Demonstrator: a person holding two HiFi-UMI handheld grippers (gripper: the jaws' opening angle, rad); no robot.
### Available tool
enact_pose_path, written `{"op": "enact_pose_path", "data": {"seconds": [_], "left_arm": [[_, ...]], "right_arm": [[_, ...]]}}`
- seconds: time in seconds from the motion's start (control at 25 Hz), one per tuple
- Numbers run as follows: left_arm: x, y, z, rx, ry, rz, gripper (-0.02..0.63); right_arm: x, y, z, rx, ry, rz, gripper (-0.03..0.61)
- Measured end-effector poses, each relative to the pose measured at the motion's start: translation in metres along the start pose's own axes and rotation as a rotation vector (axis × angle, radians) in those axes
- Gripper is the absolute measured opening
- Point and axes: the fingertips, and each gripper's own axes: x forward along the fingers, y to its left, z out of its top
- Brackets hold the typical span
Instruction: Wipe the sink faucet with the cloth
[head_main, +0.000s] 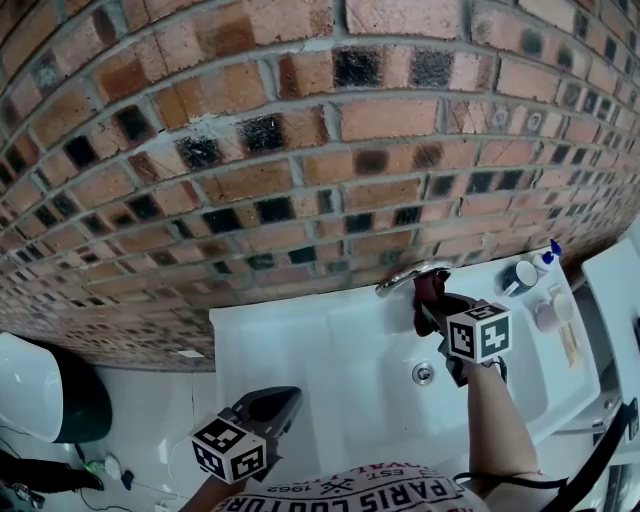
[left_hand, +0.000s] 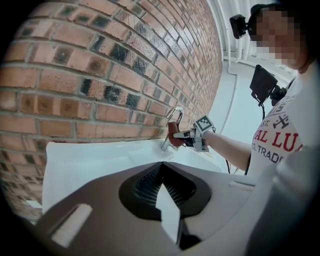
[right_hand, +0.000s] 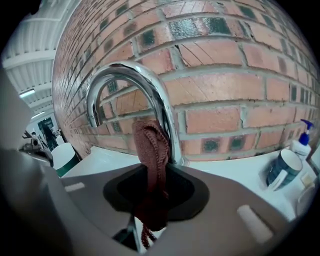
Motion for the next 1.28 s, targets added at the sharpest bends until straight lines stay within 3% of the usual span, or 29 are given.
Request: {"op": "enact_pose_path", "data": {"seconds": [0.16, 0.52, 1.04, 1.28], "left_arm": [[-0.001, -0.001, 0.0, 0.003, -0.003, 0.001, 0.005], [-0.005, -0.004, 0.001, 0.005, -0.015, 0.003, 0.006], [-0.008, -0.004, 0.002, 0.004, -0.029, 0.003, 0.005], [-0.009, -0.002, 0.001, -0.004, -0.035, 0.0, 0.006]], "right_arm": [[-0.008, 0.0, 0.008, 0.022, -0.034, 0.003, 0.095], [-0.039, 0.017, 0.046, -0.056, -0.137, -0.02, 0.094], [-0.039, 0.079, 0.064, -0.172, -0.171, 0.069, 0.092], [-0.031, 0.094, 0.053, -0.228, -0.135, 0.074, 0.092]]}}
